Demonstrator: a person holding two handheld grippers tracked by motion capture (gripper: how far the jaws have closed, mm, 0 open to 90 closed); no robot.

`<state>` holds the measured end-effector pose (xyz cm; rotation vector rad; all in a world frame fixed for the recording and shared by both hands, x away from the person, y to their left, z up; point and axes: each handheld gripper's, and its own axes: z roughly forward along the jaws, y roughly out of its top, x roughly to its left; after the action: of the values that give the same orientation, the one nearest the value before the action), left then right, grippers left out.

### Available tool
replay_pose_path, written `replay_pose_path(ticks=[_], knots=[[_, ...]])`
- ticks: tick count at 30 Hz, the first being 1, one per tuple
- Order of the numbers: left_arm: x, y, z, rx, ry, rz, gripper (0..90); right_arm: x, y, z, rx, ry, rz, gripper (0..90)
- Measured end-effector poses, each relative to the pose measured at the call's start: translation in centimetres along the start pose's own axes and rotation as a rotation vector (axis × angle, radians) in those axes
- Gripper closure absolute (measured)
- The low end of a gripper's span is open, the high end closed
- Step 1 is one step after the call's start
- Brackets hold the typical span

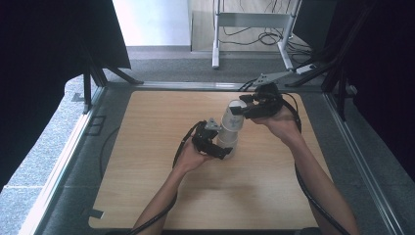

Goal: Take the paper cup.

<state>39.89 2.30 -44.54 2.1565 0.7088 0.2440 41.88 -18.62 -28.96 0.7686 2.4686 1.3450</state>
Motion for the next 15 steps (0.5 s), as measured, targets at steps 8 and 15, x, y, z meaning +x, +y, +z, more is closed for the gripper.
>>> replay_pose_path(ticks=[8,15], knots=[[-0.3,-0.2,-0.5,0.0,-0.004,0.014,1.3,0.4,1.0,-1.5,-0.01,-0.002,-0.016,37.9],[-0.7,-0.9,-1.3,-0.02,-0.024,0.014,1.2,1.2,1.0,-3.1,-0.008,0.015,-0.035,37.9]])
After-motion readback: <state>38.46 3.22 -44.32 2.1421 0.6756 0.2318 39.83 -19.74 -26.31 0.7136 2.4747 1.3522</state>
